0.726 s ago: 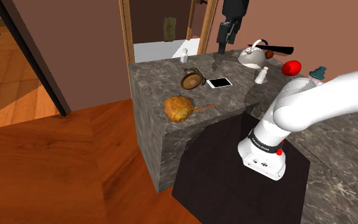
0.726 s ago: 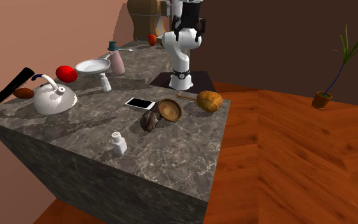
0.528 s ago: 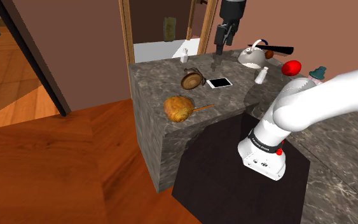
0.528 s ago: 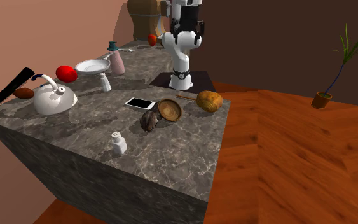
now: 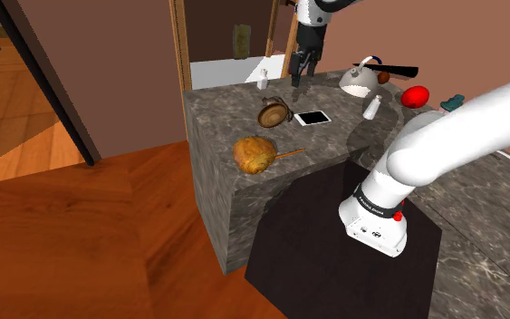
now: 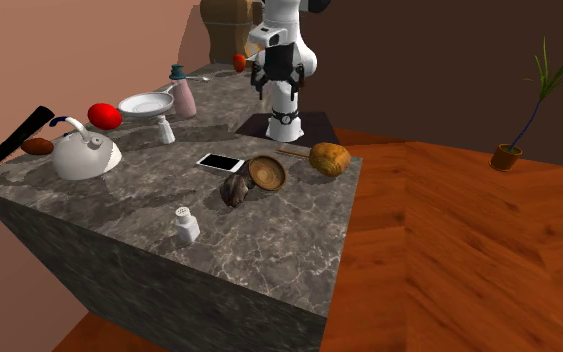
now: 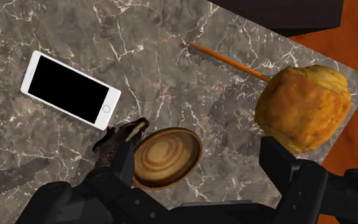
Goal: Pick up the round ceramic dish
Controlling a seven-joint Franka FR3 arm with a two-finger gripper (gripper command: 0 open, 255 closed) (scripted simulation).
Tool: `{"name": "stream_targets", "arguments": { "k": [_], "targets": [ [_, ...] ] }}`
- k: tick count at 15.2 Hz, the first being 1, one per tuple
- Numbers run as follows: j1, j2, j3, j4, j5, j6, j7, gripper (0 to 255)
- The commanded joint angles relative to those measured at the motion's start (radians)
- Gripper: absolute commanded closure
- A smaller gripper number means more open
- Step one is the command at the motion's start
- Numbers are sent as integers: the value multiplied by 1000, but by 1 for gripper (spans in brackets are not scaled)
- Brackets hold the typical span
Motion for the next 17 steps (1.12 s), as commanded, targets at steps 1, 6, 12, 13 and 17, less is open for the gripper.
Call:
{"name": "stream_targets", "arguments": {
  "k": [1,6,12,13,17],
  "targets": [
    [-10,61,-17,1,0,63,-1,0],
    [-36,226,-66,30,7,202,-22,0],
    [-63,442,-118,106,47,342,-62,0],
    [-67,479,-125,123,58,362,-71,0],
    [-69,512,-127,111,65,408,-76,0]
  ]
}}
